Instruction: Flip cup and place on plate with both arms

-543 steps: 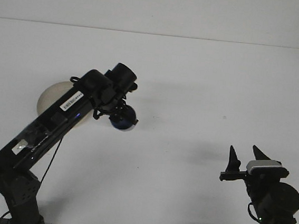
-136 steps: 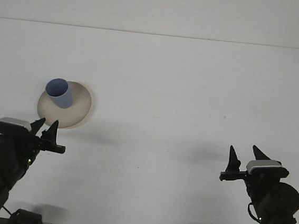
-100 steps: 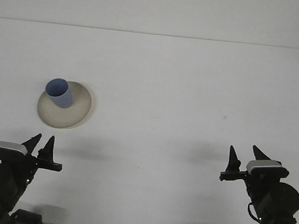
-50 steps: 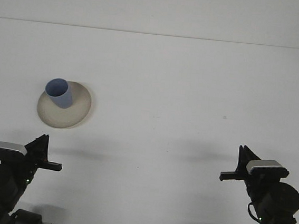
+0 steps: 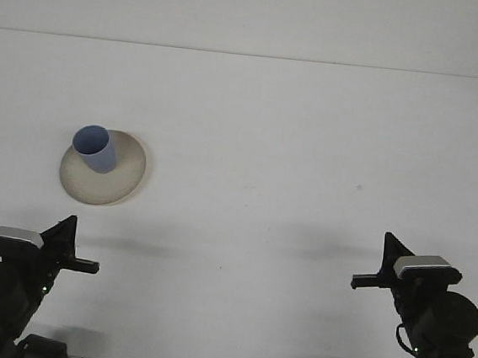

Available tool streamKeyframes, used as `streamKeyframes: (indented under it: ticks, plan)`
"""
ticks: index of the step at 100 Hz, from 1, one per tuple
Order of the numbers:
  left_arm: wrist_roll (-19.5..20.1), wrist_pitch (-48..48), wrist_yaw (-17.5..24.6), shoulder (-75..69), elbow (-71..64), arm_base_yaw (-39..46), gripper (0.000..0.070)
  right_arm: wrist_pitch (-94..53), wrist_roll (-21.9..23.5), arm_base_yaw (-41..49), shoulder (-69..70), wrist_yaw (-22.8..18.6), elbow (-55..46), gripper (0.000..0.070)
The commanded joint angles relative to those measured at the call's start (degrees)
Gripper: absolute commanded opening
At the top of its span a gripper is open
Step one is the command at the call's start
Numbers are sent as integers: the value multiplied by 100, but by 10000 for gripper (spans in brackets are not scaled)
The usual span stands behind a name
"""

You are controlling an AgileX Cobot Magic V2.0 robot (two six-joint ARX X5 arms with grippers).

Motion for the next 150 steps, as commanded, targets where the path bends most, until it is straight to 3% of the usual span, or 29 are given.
streamKeyframes:
  ticks: [1,58,96,150]
  plan:
    - [4,48,-13,-2,37,-13,11,57,11,7,9,-2,46,0]
    - [11,74,-13,-48,28,-13,10,57,11,7,9,-2,48,0]
    - [133,2555,-13,-1132,-1794,4,11,57,11,7,9,-2,46,0]
    - [321,3711,-15,-1886,-3532,243,11,63,11,7,9,-2,48,0]
